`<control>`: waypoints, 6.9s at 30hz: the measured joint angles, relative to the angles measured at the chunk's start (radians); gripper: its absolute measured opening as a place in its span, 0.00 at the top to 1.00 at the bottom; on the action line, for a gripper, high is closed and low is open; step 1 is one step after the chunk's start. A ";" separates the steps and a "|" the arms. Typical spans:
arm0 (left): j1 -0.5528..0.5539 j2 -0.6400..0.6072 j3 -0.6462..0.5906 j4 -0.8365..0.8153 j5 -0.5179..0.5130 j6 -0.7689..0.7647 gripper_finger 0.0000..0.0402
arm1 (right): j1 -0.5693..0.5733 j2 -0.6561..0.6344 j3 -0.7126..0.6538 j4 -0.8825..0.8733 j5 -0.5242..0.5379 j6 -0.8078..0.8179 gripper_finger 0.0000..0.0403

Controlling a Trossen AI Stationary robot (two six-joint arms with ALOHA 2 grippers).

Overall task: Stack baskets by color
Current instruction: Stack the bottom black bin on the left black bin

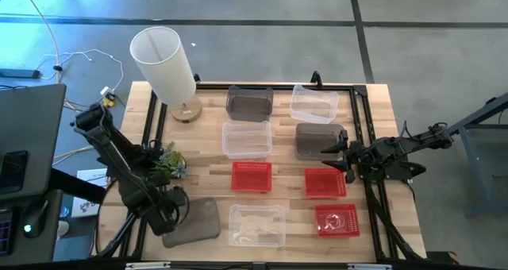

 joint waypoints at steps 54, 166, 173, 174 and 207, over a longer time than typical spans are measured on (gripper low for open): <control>1.204 -0.066 0.358 0.282 -0.251 1.513 1.00 | 0.000 0.000 0.000 0.000 0.000 0.070 0.60; 1.606 0.632 0.843 0.132 -0.034 2.000 0.99 | 0.000 0.000 0.000 0.003 0.066 0.254 0.60; 1.610 0.632 0.867 0.122 -0.002 1.992 1.00 | 0.000 0.000 0.000 0.003 0.066 0.257 0.60; 1.612 0.631 0.880 0.124 0.012 1.991 1.00 | 0.000 0.000 0.000 0.003 0.066 0.257 0.60; 1.668 0.630 0.963 0.017 0.185 1.947 1.00 | 0.000 0.000 0.000 0.003 0.065 0.284 0.60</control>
